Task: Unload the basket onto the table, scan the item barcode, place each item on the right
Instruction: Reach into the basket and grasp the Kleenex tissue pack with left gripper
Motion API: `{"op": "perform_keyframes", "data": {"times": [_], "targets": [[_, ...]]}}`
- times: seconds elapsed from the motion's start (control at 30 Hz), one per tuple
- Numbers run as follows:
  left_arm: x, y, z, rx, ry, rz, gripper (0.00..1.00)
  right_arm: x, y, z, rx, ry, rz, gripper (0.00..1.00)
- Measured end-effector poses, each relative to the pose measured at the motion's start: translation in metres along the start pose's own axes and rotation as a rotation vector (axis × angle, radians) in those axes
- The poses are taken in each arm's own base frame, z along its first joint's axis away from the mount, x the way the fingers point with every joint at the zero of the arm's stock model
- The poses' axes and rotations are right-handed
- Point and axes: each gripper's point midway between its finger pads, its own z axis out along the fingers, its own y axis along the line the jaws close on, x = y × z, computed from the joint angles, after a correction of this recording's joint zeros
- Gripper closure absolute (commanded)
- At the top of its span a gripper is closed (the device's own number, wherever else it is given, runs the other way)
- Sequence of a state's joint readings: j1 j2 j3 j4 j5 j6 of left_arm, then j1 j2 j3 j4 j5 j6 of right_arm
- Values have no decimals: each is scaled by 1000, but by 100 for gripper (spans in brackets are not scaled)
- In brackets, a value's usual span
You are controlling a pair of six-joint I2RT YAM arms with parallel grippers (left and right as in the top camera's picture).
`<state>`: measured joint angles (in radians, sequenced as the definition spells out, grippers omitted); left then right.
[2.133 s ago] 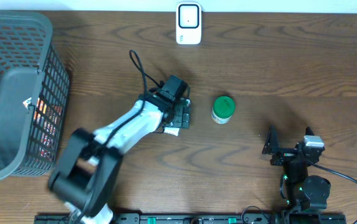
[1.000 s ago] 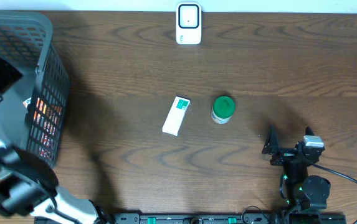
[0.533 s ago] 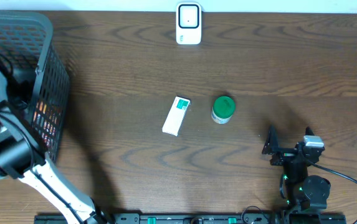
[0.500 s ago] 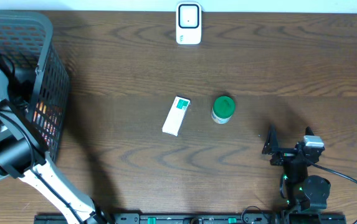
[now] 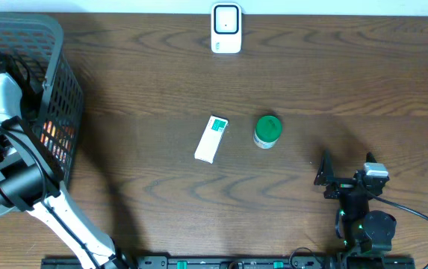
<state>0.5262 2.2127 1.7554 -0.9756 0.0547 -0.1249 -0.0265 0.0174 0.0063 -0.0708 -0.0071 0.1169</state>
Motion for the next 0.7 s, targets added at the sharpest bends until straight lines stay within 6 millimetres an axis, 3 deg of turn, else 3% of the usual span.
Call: {"op": "perform_keyframes", "data": {"times": [0.13, 0.47, 0.6, 0.7], "targets": [[10, 3, -1, -10, 38, 3, 41, 0, 0, 0, 0, 0, 0, 1], [25, 30, -12, -114, 58, -11, 41, 0, 0, 0, 0, 0, 0, 1], [15, 37, -46, -115, -41, -29, 41, 0, 0, 0, 0, 0, 0, 1], [3, 38, -97, -95, -196, -44, 41, 0, 0, 0, 0, 0, 0, 1]]}}
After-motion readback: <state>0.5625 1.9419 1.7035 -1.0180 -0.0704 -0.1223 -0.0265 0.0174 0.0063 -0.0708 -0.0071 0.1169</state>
